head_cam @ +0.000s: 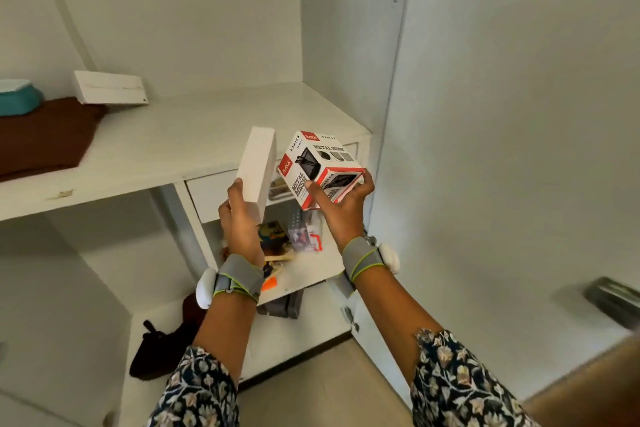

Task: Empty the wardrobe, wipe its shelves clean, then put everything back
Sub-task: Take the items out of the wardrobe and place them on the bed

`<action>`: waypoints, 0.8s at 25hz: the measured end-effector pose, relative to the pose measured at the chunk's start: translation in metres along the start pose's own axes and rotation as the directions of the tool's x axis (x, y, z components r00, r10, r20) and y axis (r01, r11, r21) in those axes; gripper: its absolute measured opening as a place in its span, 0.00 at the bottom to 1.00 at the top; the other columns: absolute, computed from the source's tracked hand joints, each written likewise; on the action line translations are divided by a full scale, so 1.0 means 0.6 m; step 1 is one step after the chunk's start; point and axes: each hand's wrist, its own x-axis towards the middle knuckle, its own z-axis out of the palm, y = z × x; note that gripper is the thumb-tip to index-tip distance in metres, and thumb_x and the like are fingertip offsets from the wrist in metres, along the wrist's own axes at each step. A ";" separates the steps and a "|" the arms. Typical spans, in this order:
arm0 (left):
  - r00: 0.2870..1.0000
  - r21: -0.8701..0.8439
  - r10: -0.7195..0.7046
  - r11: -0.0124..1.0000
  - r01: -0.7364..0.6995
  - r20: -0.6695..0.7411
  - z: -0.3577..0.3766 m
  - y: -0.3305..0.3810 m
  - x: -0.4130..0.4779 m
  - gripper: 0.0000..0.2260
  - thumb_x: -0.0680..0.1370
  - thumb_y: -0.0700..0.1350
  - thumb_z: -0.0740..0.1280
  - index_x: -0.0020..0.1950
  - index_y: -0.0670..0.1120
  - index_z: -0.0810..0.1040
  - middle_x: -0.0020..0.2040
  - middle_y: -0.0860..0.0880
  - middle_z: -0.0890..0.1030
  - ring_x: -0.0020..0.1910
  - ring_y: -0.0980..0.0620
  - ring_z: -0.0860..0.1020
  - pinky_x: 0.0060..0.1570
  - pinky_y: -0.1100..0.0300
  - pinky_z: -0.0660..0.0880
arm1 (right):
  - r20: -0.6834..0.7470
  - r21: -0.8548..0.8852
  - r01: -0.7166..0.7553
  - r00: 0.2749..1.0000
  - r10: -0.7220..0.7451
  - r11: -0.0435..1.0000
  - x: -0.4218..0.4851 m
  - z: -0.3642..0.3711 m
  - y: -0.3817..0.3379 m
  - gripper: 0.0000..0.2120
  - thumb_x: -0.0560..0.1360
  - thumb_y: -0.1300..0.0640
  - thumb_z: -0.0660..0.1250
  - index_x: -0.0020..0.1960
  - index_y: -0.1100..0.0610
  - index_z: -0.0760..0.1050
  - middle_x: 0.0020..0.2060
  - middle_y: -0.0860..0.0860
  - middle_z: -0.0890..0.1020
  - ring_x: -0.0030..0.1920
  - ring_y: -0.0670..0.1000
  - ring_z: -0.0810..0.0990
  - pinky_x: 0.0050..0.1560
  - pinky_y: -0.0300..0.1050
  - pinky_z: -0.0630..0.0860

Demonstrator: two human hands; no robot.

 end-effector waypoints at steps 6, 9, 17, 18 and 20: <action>0.977 0.019 -0.177 0.984 0.176 0.118 0.020 -0.075 -0.179 0.26 0.73 0.65 0.60 0.64 0.50 0.69 0.59 0.45 0.75 0.56 0.46 0.75 0.42 0.57 0.75 | -0.162 -0.063 -0.032 0.987 0.021 0.998 -0.153 -0.153 -0.038 0.48 0.59 0.43 0.77 0.68 0.46 0.49 0.66 0.52 0.69 0.66 0.51 0.71 0.66 0.52 0.72; 0.952 0.023 -0.222 0.975 0.222 0.212 0.008 -0.120 -0.266 0.25 0.76 0.63 0.58 0.68 0.51 0.67 0.56 0.48 0.77 0.54 0.49 0.76 0.42 0.57 0.74 | -0.231 -0.132 -0.038 0.973 0.007 0.991 -0.245 -0.222 -0.051 0.48 0.58 0.42 0.77 0.67 0.44 0.49 0.65 0.50 0.71 0.65 0.51 0.72 0.67 0.53 0.71; 0.759 0.227 -0.526 0.851 0.475 0.384 -0.057 -0.297 -0.558 0.17 0.79 0.61 0.54 0.61 0.52 0.69 0.57 0.46 0.73 0.48 0.51 0.74 0.42 0.59 0.73 | -0.550 -0.126 -0.239 0.824 0.133 0.963 -0.559 -0.439 -0.052 0.49 0.56 0.43 0.78 0.67 0.48 0.52 0.65 0.50 0.72 0.65 0.50 0.72 0.67 0.53 0.70; 0.729 0.284 -0.571 0.821 0.496 0.377 -0.062 -0.316 -0.596 0.17 0.79 0.61 0.55 0.61 0.51 0.68 0.58 0.45 0.71 0.49 0.49 0.73 0.42 0.58 0.73 | -0.613 -0.130 -0.271 0.778 0.138 0.954 -0.588 -0.475 -0.058 0.48 0.55 0.41 0.78 0.66 0.47 0.53 0.65 0.49 0.72 0.65 0.50 0.72 0.67 0.52 0.69; 0.653 0.380 -0.648 0.760 0.527 0.391 -0.055 -0.354 -0.673 0.17 0.78 0.60 0.57 0.60 0.50 0.68 0.59 0.45 0.70 0.54 0.47 0.70 0.41 0.57 0.73 | -0.723 -0.123 -0.309 0.679 0.129 0.943 -0.652 -0.551 -0.079 0.47 0.58 0.43 0.79 0.65 0.46 0.53 0.64 0.48 0.71 0.65 0.50 0.71 0.67 0.50 0.69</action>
